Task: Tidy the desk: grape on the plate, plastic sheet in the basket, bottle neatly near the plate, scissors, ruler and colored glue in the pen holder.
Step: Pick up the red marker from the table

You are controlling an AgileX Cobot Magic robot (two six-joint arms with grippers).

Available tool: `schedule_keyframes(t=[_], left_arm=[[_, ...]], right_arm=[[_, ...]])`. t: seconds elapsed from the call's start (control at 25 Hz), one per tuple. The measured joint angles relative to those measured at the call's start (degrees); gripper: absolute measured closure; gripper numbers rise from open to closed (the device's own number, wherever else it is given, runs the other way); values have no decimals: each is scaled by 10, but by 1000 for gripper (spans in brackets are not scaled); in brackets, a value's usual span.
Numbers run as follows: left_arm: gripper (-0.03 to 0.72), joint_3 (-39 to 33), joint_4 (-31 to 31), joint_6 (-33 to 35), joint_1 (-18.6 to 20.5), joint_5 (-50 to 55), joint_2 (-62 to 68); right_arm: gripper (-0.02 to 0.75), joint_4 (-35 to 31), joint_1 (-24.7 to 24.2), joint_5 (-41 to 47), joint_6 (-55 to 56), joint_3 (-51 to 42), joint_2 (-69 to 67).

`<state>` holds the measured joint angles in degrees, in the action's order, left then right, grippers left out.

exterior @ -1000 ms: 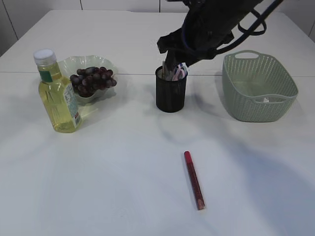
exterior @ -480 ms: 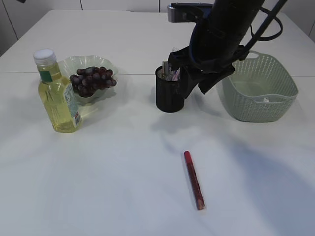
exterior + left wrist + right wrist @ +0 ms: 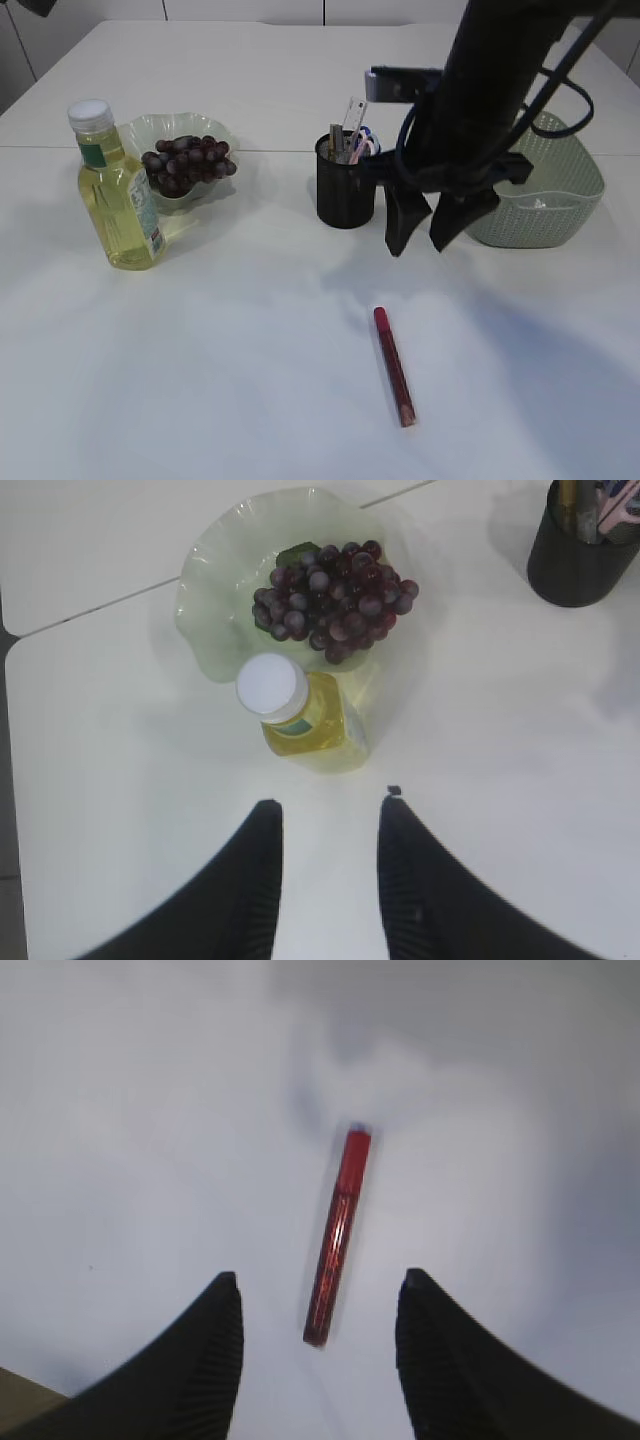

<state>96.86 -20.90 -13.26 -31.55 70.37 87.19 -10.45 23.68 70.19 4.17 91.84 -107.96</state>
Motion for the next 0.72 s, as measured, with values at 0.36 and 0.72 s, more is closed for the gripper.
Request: schedule_keyframes(t=[0.36, 0.72], left_arm=[[448, 0, 1, 0, 0, 10, 0], [448, 0, 2, 0, 0, 12, 0]], right_arm=[[334, -41, 1, -2, 17, -79, 4], [333, -49, 1, -26, 37, -94, -35]])
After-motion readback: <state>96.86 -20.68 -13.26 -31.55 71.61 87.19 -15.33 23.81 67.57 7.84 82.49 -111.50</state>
